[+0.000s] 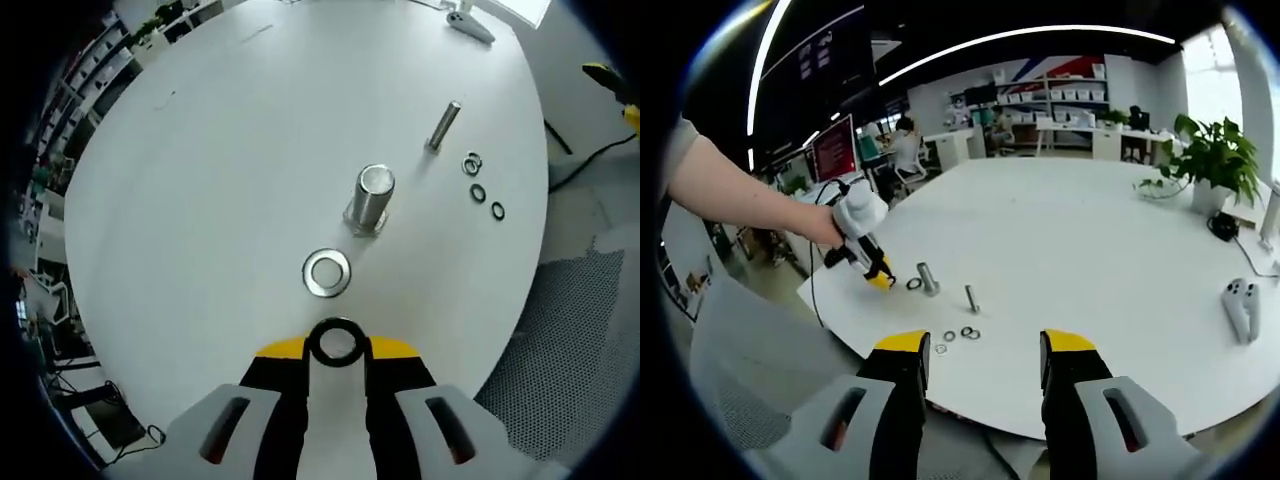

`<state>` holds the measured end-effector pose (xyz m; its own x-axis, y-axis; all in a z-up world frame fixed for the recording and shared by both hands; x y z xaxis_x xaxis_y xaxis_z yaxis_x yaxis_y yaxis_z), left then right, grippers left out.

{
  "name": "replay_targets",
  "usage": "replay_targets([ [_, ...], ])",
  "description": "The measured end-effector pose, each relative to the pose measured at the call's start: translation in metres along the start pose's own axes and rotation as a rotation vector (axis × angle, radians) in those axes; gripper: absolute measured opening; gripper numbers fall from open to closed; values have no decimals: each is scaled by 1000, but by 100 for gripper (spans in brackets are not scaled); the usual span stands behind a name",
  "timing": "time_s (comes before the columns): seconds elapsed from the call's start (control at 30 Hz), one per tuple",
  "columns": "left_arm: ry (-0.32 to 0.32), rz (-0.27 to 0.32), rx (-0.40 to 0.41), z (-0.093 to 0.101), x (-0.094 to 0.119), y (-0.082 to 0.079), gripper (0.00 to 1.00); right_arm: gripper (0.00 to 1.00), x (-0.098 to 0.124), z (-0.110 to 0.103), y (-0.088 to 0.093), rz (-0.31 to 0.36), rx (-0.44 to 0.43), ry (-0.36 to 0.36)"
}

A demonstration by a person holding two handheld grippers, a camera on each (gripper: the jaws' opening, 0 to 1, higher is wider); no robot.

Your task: Place the washer onto the threaded stud by aligning its center hole with the stud, sliding it down to the base, and recovering from edge contact or off-axis alignment until the washer reaches the visible bottom stop.

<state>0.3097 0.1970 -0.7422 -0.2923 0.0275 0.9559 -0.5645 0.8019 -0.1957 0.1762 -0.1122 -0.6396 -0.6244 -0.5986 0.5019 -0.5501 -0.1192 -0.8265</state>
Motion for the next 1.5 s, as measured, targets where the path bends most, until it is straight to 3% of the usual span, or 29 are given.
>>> replay_targets([
  [0.27, -6, 59, -13, 0, 22, -22, 18, 46, 0, 0, 0, 4, -4, 0],
  [0.7, 12, 114, -77, 7, 38, -59, 18, 46, 0, 0, -1, 11, -6, -6],
  [1.07, 44, 109, -132, 19, 24, -83, 18, 46, 0, 1, 0, 8, -11, 0],
  [1.5, 62, 72, -168, 16, 2, -87, 18, 46, 0, 2, 0, 7, -16, 3],
])
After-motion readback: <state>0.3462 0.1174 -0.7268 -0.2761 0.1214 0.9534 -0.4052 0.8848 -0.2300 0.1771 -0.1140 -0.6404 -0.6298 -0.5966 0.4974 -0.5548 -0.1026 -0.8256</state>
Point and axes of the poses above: the point that each gripper's makers call its tool centre point, and the gripper's own axes: x roughly backward along the fingers, z roughly to its right, y roughly out of its underside, the point moved 6 cm from there along x, roughly backward along the fingers, and after that the axes turned 11 degrees about -y, right-handed, at the moved point
